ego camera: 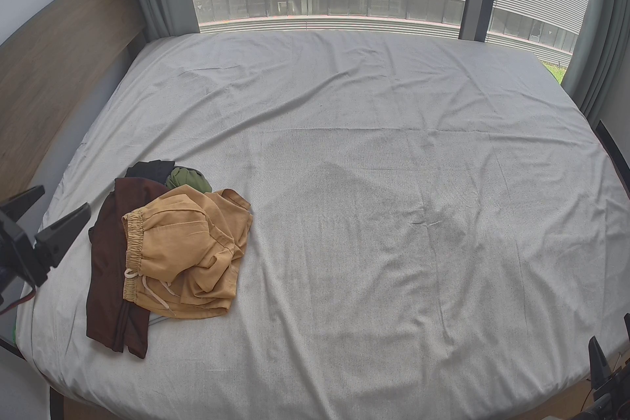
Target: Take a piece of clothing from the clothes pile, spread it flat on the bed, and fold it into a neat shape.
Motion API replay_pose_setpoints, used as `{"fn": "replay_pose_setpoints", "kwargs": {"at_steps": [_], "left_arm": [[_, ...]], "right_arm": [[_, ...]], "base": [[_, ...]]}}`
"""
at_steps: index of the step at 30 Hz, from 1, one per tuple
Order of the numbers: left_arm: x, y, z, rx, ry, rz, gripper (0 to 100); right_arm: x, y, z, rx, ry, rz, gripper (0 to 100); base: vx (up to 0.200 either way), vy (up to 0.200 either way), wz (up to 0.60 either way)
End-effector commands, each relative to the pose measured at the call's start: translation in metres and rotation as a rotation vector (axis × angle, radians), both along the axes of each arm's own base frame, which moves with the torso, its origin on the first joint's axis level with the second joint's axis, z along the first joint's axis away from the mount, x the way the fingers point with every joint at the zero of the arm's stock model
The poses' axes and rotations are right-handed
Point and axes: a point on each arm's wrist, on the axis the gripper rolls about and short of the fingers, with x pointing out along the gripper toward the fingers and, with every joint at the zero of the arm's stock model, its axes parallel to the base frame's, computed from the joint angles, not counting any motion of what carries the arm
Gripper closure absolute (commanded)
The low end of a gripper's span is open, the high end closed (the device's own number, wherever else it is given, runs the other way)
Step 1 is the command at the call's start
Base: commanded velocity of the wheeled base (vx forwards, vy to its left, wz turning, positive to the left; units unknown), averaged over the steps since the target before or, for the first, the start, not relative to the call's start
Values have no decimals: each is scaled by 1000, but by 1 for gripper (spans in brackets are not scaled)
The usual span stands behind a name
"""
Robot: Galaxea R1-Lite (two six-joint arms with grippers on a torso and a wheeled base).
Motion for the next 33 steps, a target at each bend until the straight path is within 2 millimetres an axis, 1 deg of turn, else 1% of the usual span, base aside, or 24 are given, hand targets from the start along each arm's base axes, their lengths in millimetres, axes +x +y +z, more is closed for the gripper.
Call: {"fn": "replay_pose_setpoints", "kwargs": {"at_steps": [1,2,4,6,7,11,12,14,17,28,33], "left_arm": [[30,-5,-12,-32,111,-40,0],[31,-5,-15,-55,127,-51,0],[41,-6,-18,-91,165,-59,0],[44,-6,-17,-102,166,-52,0],[51,-6,-18,-126,177,-44,0],[64,-7,-24,-184,223,-29,0],[64,-7,-24,-184,223,-29,0],[74,-8,-29,-213,250,-22,0],[83,-8,-33,-240,262,-8,0],[103,3,-51,-247,338,56,0],[111,7,-58,-256,367,51,0]], "right_arm": [[0,0,-5,0,2,2,0],[0,0,-5,0,2,0,0],[0,0,-5,0,2,0,0],[0,0,-5,0,2,2,0],[0,0,-5,0,2,0,0],[0,0,-5,0,0,2,0],[0,0,-5,0,0,2,0],[0,0,-5,0,0,2,0],[0,0,-5,1,0,2,0],[0,0,-5,1,0,2,0],[0,0,-5,1,0,2,0]], "base": [[0,0,0],[0,0,0],[0,0,0],[0,0,0],[0,0,0],[0,0,0],[0,0,0],[0,0,0],[0,0,0],[0,0,0],[0,0,0]]}}
